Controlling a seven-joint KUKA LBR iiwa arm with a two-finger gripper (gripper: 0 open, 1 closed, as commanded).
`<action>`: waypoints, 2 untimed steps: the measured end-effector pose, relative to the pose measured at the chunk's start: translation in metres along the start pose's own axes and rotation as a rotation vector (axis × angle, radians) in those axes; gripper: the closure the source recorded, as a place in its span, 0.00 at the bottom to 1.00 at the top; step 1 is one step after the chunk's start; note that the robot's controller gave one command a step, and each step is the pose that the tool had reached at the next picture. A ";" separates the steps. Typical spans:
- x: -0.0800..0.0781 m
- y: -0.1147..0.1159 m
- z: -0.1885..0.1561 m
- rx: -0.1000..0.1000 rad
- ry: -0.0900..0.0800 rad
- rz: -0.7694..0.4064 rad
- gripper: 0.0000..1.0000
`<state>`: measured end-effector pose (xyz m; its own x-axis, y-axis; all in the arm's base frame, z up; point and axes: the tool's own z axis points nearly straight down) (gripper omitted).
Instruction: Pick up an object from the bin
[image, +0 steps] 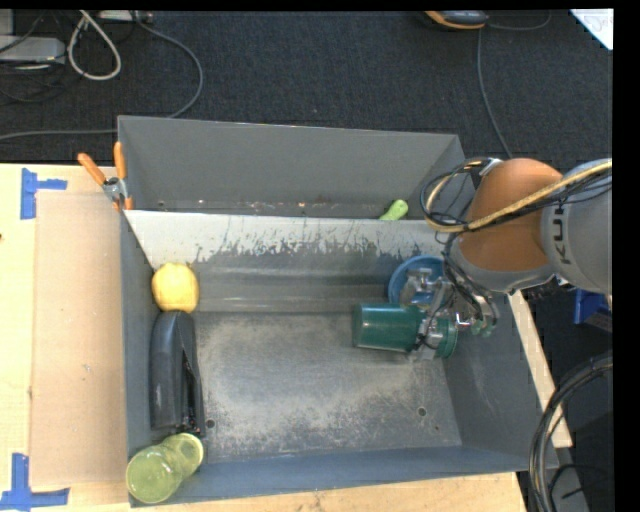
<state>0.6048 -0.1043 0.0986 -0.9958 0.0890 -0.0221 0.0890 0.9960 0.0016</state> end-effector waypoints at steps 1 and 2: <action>0.005 0.005 -0.105 0.000 0.009 0.071 0.00; 0.005 0.015 -0.030 -0.001 0.010 0.039 0.00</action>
Offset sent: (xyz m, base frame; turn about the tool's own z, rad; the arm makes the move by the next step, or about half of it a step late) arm -0.0042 0.0181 0.0143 0.0288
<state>0.6009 -0.0891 0.1287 -0.9917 0.1278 -0.0123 0.1278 0.9918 0.0034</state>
